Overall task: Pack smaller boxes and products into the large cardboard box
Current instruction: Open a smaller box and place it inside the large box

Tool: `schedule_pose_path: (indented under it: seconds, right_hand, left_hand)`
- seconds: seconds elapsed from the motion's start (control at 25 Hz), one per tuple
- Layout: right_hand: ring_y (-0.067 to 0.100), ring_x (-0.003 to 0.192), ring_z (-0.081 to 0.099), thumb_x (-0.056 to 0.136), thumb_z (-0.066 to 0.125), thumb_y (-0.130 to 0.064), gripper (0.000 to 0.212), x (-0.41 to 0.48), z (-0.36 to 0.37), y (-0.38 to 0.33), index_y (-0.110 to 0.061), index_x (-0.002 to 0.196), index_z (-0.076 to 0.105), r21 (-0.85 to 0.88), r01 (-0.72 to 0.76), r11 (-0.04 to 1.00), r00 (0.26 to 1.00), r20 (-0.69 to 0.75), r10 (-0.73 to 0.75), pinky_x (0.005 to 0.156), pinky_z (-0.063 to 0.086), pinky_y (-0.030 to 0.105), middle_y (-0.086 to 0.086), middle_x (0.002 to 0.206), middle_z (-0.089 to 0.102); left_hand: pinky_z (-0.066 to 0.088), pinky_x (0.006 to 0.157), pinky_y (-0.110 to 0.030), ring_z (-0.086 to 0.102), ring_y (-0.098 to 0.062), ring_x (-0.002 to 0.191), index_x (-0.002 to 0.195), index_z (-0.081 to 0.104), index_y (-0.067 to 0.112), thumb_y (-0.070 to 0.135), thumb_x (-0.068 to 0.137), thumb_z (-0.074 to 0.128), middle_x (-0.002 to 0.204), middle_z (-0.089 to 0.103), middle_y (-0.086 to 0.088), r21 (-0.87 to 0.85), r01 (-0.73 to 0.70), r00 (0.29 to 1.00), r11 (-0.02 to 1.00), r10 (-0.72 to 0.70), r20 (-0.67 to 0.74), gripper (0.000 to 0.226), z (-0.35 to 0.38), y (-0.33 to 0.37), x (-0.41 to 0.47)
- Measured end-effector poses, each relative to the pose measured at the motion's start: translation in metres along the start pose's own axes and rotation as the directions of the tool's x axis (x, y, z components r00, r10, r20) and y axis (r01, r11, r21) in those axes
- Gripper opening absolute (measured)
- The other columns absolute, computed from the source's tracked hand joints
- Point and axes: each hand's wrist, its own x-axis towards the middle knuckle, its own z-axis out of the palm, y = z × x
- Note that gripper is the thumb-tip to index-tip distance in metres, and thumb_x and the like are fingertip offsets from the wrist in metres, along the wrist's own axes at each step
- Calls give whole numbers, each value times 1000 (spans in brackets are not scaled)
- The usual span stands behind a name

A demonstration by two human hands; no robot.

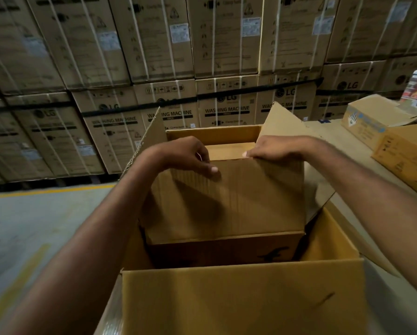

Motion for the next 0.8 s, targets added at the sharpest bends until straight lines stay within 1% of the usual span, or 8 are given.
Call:
schedule_pose_path:
  seconds: [0.08,0.16,0.24,0.4,0.48,0.6,0.68,0.8]
  right_hand:
    - [10,78,73,110,46,-27,38,-10,-4,-7,-22,86,75,-17,66,998,987,146,-63,90,56,33,-8,78,75]
    - [9,76,74,109,48,-18,36,-16,-2,-7,-15,90,78,27,83,996,952,292,-87,90,56,35,-6,78,77]
    - [19,82,74,107,51,-15,29,-22,4,-8,-6,102,78,93,49,994,902,424,-84,80,58,31,6,90,78]
    - [24,102,73,104,58,-18,25,-42,16,-16,-14,125,72,74,128,989,757,637,-146,77,59,31,10,117,75]
    - [17,113,70,102,63,-17,33,-51,24,-17,-16,135,66,78,183,980,702,688,-185,85,61,36,3,127,72]
    - [9,124,64,90,80,-20,59,-59,50,-13,-26,144,58,-6,216,976,667,731,-144,102,55,38,-10,139,64]
    - [6,125,61,81,88,-27,76,-60,68,-11,-34,148,52,-135,263,955,694,714,-90,105,53,35,-16,145,56]
    - [9,130,55,76,90,-36,88,-58,74,-9,-39,152,45,-218,236,947,739,673,-29,104,51,32,-16,148,50]
  left_hand:
    - [52,80,-27,67,-11,95,108,74,16,61,85,61,102,72,4,-88,4,990,996,8,137,52,-9,13,-19]
    - [57,75,-22,70,-14,94,122,68,11,52,95,52,112,73,-5,-127,28,962,991,8,275,52,-10,21,-28]
    - [53,67,-19,64,-18,91,132,59,4,32,106,45,118,66,-14,-105,58,948,993,-21,319,41,-4,26,-33]
    - [55,74,-27,69,-18,93,120,69,12,50,102,45,110,75,-6,-144,102,852,984,-12,523,48,16,27,-42]
    - [60,80,-30,70,-14,102,120,69,15,43,100,57,114,74,-3,-60,103,794,993,-46,607,36,30,29,-46]
    - [60,94,-41,61,-20,124,143,55,22,59,86,65,144,58,0,148,81,718,986,-161,677,68,61,33,-53]
    - [57,99,-42,54,-25,132,156,37,28,67,82,65,158,42,2,243,42,722,969,-198,663,89,80,35,-57]
    - [45,110,-44,49,-26,138,160,27,31,70,82,65,161,39,3,252,53,751,966,-205,627,94,86,34,-53]
